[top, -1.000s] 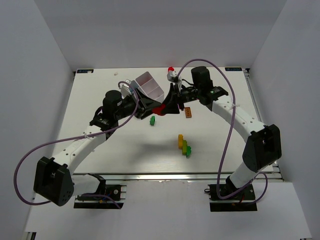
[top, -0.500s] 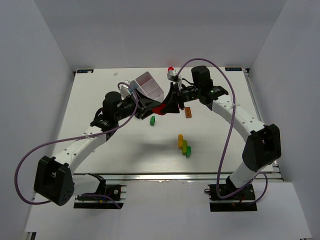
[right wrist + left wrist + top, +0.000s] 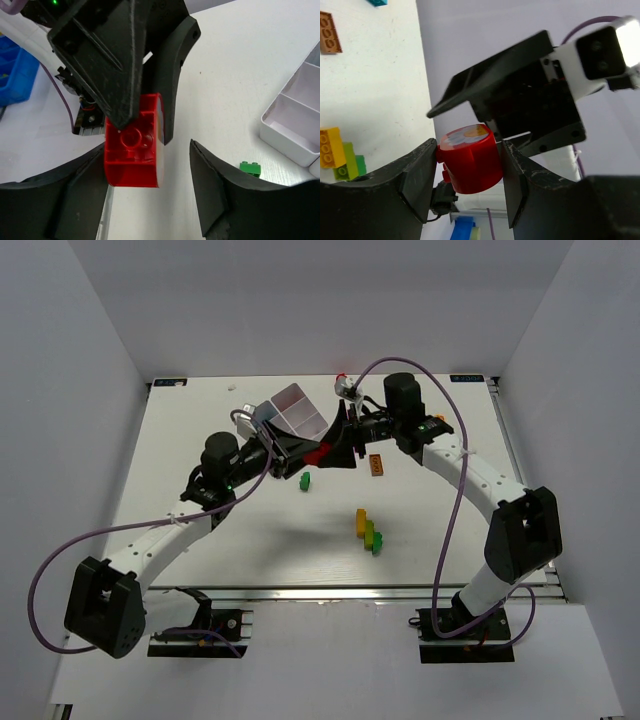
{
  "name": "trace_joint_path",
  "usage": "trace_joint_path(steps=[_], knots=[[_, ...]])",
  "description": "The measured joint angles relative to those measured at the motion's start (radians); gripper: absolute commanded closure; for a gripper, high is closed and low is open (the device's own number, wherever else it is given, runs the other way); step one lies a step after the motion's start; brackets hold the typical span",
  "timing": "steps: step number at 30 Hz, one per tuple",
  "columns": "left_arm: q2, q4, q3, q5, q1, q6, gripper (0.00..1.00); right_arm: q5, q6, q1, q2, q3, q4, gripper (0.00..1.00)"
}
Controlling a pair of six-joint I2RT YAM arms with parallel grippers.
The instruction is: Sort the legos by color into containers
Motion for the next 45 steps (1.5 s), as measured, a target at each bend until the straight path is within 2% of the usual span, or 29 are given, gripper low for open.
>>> trace_joint_path(steps=[10, 22, 33, 39, 42, 45], knots=[[-0.024, 0.089, -0.049, -0.022, 0.005, -0.058, 0.8, -0.04, 0.178, -0.049, -0.017, -0.1, 0.201, 0.35], [-0.026, 0.154, -0.084, -0.026, 0.01, -0.11, 0.8, -0.09, 0.279, -0.07, -0.036, -0.138, 0.378, 0.34], [-0.026, 0.194, -0.084, -0.026, 0.01, -0.132, 0.8, -0.106, 0.281, -0.07, -0.036, -0.139, 0.42, 0.39], [-0.026, 0.194, -0.084, -0.028, 0.012, -0.135, 0.8, -0.106, 0.271, -0.069, -0.039, -0.139, 0.421, 0.46], [-0.025, 0.197, -0.085, -0.028, 0.012, -0.139, 0.8, -0.106, 0.266, -0.069, -0.043, -0.139, 0.425, 0.45], [-0.025, 0.202, -0.092, -0.028, 0.012, -0.14, 0.8, -0.105, 0.263, -0.069, -0.045, -0.139, 0.433, 0.39]])
